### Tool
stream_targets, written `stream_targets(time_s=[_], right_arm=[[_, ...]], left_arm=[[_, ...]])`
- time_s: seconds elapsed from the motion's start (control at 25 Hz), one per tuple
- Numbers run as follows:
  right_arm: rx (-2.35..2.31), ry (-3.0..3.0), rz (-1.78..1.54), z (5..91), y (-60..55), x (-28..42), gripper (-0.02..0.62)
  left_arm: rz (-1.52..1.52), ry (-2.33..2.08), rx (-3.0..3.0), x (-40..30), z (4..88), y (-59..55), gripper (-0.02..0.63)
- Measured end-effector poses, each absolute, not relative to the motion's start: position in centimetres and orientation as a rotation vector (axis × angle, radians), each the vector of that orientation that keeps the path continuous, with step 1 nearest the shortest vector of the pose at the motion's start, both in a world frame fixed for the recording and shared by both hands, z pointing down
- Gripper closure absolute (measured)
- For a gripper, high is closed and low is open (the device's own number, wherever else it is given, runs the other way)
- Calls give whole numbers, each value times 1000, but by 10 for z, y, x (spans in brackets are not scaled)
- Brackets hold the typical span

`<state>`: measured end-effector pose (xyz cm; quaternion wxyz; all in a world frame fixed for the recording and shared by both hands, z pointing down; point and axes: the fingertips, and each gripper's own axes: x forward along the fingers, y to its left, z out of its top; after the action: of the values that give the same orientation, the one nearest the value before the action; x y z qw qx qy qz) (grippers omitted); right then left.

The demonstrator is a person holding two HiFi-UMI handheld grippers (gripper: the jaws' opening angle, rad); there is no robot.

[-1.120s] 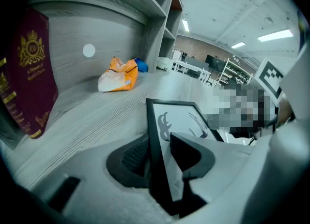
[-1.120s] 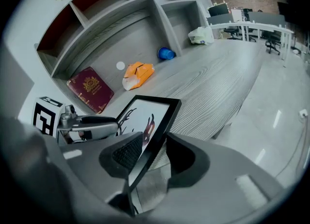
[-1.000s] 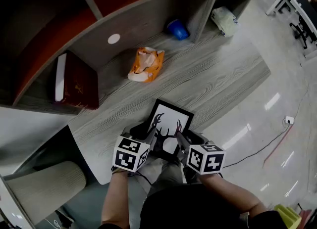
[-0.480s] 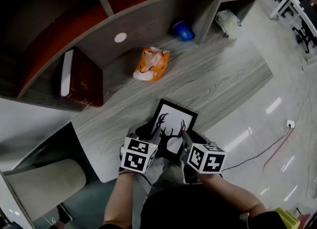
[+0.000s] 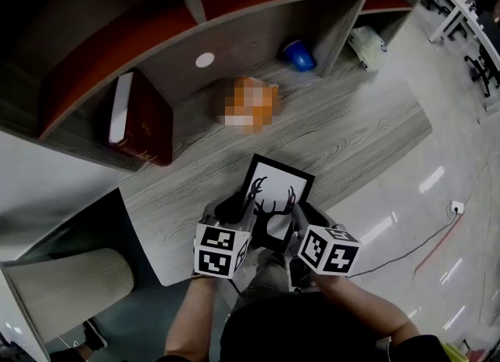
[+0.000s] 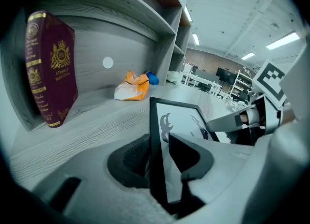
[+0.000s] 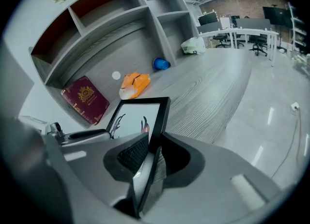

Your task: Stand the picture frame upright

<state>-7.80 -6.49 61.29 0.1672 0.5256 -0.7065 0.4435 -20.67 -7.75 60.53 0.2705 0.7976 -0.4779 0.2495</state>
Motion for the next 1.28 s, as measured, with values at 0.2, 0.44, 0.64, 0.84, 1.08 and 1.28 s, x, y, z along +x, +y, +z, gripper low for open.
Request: stream_targets(time_s=[0.2, 0.44, 0.64, 0.84, 1.08, 1.28], right_arm=[[1497, -2056, 1229, 603, -70, -88, 525], [1483, -2111, 1193, 590, -75, -102, 525], [1459, -2160, 1144, 580, -80, -112, 525], [1429, -2216, 1111, 571, -88, -124, 528], [1369, -2331, 1030, 544, -98, -141, 529], [1353, -2407, 984, 522, -113, -148, 531]], left_arm=[[639, -1338, 2133, -218, 598, -76, 486], [573, -1390, 2120, -233, 589, -76, 488], [531, -1439, 2092, -245, 583, -75, 488], [479, -1521, 2065, -256, 574, -75, 489], [352, -1650, 1988, -274, 547, -75, 494], [276, -1742, 1987, -281, 518, -83, 505]])
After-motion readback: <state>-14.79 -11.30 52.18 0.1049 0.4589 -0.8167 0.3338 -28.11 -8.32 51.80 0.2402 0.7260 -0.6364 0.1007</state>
